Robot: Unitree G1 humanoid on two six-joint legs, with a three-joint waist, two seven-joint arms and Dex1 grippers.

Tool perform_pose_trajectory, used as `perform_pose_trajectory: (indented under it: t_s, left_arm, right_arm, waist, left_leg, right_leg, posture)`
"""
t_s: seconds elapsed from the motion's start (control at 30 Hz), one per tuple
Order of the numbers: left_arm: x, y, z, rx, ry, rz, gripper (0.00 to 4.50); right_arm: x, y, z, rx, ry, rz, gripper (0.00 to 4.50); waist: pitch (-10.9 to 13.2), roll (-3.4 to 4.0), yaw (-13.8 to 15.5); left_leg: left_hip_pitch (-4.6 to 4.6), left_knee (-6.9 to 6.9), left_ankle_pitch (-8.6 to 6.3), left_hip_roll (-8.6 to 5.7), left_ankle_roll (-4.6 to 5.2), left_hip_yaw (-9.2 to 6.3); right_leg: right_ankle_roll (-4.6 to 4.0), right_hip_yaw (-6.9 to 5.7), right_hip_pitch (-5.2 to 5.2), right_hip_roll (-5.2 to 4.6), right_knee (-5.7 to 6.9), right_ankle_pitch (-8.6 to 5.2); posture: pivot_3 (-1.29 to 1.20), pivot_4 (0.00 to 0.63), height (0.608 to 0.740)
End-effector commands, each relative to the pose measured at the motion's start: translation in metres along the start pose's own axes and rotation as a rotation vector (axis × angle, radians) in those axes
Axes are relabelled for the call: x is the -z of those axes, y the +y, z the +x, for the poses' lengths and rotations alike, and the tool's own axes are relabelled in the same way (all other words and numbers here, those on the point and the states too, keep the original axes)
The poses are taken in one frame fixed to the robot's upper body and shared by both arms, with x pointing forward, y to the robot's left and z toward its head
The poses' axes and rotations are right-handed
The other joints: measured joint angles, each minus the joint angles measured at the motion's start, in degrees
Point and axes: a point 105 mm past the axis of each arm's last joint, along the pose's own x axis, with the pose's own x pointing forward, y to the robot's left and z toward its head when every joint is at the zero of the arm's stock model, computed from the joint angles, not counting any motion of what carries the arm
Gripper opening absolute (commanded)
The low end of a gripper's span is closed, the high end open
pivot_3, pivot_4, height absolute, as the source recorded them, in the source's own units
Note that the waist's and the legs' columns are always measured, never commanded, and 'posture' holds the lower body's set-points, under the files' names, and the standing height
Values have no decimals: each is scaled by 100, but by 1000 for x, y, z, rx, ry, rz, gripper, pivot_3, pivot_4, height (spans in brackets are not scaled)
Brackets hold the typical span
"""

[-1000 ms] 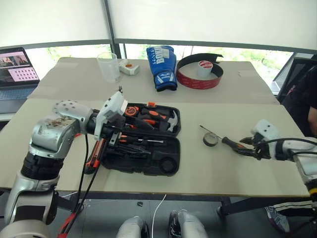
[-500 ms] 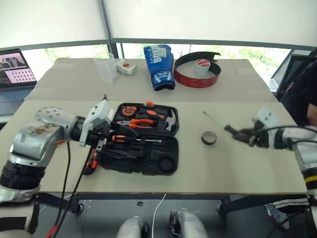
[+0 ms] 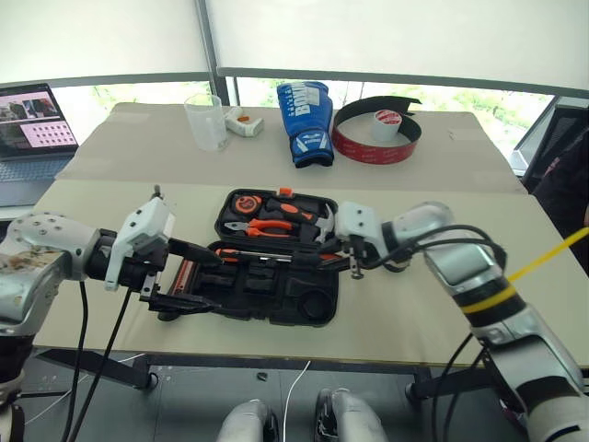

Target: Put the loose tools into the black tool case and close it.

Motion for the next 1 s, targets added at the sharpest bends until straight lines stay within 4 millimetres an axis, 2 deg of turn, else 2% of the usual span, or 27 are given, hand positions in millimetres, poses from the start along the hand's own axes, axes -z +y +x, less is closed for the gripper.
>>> perform_pose_trajectory:
  t_s: [0.03, 0.23, 0.37, 0.43, 0.73, 0.97, 1.0]
  left_arm:
    - [-8, -2, -8, -35, -7, 28, 4500]
    - [-8, 8, -11, -83, -23, 23, 4500]
    - [-9, 10, -10, -82, -28, 29, 4500]
    - [-10, 10, -8, -77, -33, 35, 4500]
    - [-15, 22, -8, -82, -33, 61, 4500]
    - [-17, 24, -4, -65, -35, 75, 4500]
    - [-18, 24, -4, -64, -35, 76, 4500]
  right_arm:
    - [-8, -2, 2, -3, 2, -41, 1019]
    - [-10, 12, 12, -56, -2, -26, 1019]
    - [4, 4, 24, 17, 38, 64, 1019]
    - [6, 3, 24, 26, 42, 69, 1019]
    - [1, 22, 20, -43, 10, 27, 1019]
    - [5, 19, 22, -7, 33, 62, 1019]
    - [5, 17, 22, 5, 36, 57, 1519]
  waist:
    - [0, 0, 7]
    - [0, 0, -55]
    - [0, 0, -87]
    - [0, 0, -103]
    - [0, 1, -108]
    - [0, 0, -109]
    - [0, 0, -109]
  left_leg:
    - [0, -2, 0, 1, 0, -2]
    - [3, -4, 1, 3, -2, -5]
    - [10, -4, 2, 3, -4, -4]
    - [10, -4, 2, 3, -5, -4]
    - [8, -6, 2, 2, -5, -4]
    - [9, -6, 2, 3, -5, -3]
    - [10, -6, 2, 3, -5, -2]
  right_leg:
    - [-2, -2, 0, 1, 0, -1]
    - [-7, -2, -1, 5, 8, -3]
    - [-6, 0, 4, 5, 10, -4]
    - [-6, 0, 4, 5, 12, -4]
    - [-7, -1, 3, 6, 8, -4]
    - [-6, 0, 2, 7, 11, -4]
    - [-7, 1, 2, 7, 11, -4]
  posture:
    - [0, 150, 727]
    - [0, 150, 727]
    - [0, 150, 727]
    - [0, 150, 727]
    - [0, 150, 727]
    - [0, 150, 727]
    - [0, 150, 727]
